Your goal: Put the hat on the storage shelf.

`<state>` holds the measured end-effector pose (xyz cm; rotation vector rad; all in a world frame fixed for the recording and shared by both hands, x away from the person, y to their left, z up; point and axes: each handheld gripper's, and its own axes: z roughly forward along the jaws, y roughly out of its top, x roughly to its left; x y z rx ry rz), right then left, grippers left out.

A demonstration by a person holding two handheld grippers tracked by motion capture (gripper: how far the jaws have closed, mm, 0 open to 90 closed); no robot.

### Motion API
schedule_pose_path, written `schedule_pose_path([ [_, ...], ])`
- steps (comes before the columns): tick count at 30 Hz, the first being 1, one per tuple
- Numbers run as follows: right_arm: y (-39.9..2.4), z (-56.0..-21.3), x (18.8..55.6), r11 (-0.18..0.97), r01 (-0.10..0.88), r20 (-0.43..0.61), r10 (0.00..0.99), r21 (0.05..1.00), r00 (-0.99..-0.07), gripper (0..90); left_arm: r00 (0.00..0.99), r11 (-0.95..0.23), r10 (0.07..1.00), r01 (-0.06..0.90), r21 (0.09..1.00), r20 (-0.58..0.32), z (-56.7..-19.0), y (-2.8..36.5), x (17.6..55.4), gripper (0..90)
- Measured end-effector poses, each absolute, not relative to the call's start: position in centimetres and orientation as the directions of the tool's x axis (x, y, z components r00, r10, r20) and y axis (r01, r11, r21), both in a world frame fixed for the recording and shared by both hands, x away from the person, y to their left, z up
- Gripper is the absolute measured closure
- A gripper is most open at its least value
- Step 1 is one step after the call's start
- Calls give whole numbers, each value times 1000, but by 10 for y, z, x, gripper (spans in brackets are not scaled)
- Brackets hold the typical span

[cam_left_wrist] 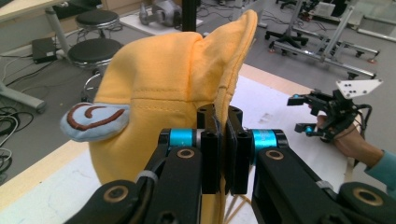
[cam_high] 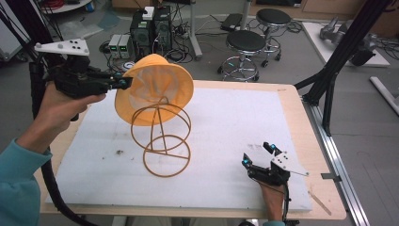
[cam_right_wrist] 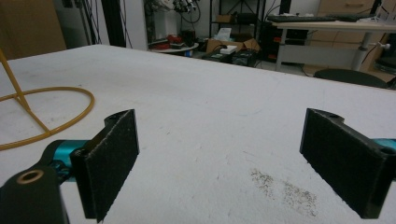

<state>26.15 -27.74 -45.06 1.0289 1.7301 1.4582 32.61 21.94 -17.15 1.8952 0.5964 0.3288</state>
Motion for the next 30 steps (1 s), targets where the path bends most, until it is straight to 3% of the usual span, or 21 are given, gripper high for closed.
schedule_pose_path([
  [30,-277,-450,261,78,164,12,873,983,-487,105,906,-368,419,236,899,-66,-189,170,288,859],
])
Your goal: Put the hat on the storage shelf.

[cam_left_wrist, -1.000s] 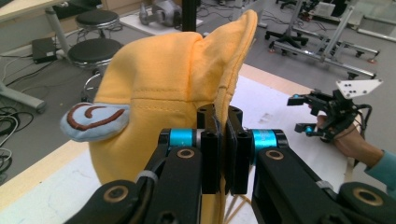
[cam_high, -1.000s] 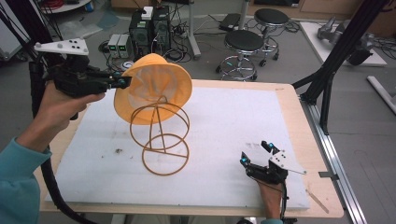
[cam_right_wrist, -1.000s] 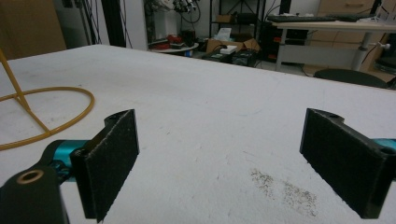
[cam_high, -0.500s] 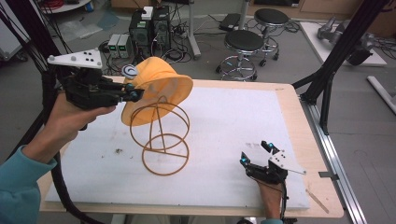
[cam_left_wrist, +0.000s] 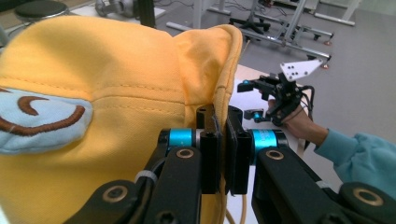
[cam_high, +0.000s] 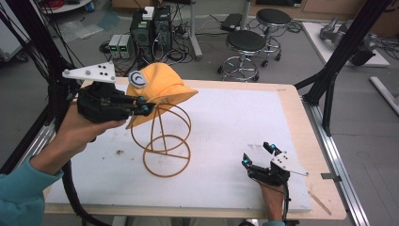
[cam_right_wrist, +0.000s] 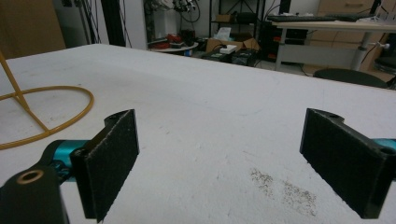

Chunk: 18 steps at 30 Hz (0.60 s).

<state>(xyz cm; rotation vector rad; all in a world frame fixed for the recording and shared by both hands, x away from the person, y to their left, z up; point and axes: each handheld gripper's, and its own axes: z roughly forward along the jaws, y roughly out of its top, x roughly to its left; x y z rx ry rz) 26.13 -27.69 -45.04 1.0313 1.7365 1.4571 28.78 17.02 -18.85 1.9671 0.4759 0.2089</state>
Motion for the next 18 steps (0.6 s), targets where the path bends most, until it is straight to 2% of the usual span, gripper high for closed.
schedule_pose_path([
  [18,-277,-450,262,78,162,11,875,984,-485,106,930,-407,354,245,880,-96,-213,133,280,853],
])
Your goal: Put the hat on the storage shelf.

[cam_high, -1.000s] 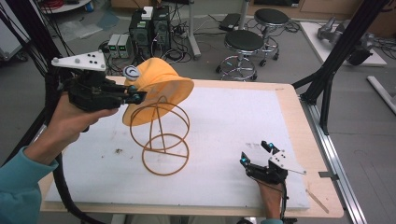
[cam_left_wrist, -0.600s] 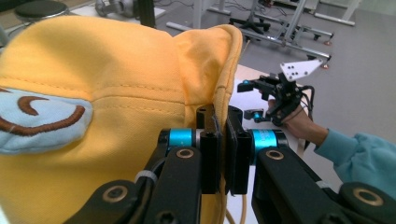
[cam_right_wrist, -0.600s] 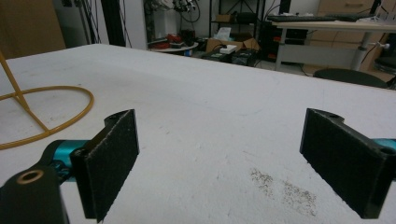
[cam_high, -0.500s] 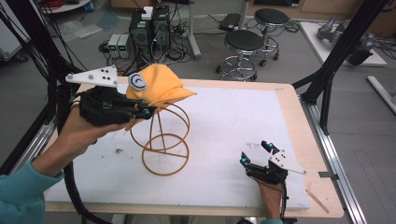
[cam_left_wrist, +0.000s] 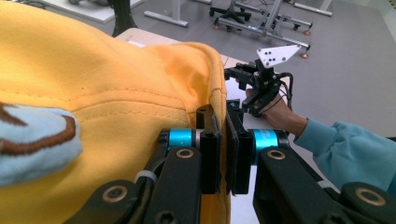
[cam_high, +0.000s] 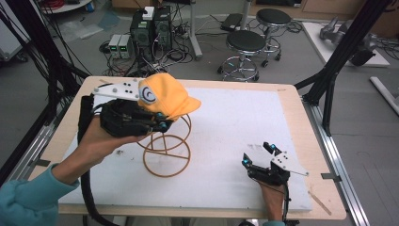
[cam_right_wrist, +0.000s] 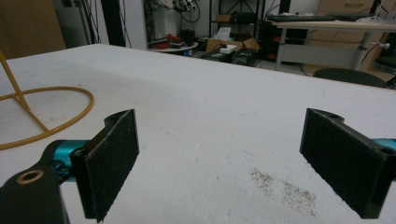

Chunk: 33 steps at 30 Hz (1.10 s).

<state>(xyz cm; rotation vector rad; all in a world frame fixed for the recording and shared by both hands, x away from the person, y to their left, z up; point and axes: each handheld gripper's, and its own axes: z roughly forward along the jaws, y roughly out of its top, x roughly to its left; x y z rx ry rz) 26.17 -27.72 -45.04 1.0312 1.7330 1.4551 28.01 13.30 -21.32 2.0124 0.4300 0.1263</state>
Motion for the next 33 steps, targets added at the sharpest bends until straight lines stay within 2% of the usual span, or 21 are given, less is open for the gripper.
schedule_pose_path([
  [12,-278,-450,262,70,166,20,874,984,-485,106,936,-425,330,261,867,-121,-235,121,268,836],
  [17,-277,-450,261,69,170,23,874,983,-486,106,938,-416,310,278,866,-153,-244,119,266,795],
  [25,-278,-450,262,71,166,19,874,984,-486,106,940,-422,293,292,859,-175,-248,113,266,542],
  [29,-278,-450,262,71,167,20,873,983,-487,106,944,-430,287,280,858,-164,-247,110,262,467],
  [33,-278,-450,262,71,166,19,874,984,-486,106,954,-423,248,261,867,-166,-246,110,259,269],
])
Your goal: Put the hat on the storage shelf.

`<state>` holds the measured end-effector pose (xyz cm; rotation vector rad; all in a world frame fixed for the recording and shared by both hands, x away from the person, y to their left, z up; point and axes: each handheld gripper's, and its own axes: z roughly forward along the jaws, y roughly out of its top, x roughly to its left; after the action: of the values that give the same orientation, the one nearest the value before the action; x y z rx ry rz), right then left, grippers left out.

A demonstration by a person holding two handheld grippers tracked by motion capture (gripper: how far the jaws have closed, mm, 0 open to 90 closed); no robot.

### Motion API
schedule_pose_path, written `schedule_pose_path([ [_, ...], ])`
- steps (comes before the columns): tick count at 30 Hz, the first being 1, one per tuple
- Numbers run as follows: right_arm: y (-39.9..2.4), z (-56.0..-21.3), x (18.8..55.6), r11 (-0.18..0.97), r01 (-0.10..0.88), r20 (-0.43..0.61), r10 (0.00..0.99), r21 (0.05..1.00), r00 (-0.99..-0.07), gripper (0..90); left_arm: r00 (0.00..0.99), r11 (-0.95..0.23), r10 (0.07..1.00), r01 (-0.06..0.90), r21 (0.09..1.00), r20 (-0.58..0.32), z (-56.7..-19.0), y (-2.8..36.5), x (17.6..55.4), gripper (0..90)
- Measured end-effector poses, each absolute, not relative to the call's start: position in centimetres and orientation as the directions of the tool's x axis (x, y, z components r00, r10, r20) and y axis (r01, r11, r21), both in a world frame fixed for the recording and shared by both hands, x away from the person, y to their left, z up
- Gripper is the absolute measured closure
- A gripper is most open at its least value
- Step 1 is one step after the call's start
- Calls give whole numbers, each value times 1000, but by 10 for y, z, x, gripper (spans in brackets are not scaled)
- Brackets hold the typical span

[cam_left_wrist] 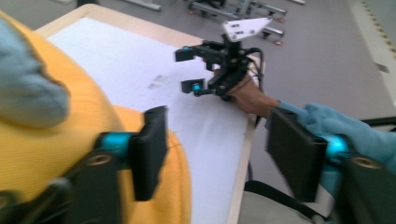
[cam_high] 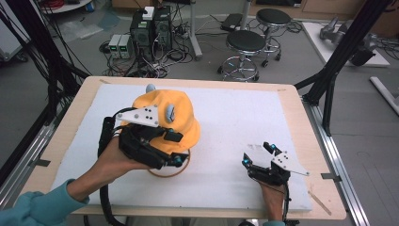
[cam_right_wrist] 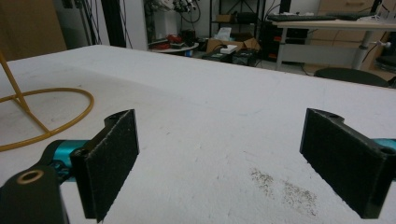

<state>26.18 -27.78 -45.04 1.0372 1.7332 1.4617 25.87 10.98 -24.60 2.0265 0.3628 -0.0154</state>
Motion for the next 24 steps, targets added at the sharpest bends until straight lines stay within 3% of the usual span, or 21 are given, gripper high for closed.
schedule_pose_path([
  [4,-278,-450,262,71,166,19,874,984,-486,106,956,-409,250,245,879,-150,-244,113,255,148],
  [7,-278,-450,262,71,166,19,874,984,-486,106,952,-386,268,249,888,-150,-245,119,251,112],
  [24,-276,-450,261,84,160,4,875,983,-483,106,899,-282,421,254,925,-119,-247,200,234,108],
])
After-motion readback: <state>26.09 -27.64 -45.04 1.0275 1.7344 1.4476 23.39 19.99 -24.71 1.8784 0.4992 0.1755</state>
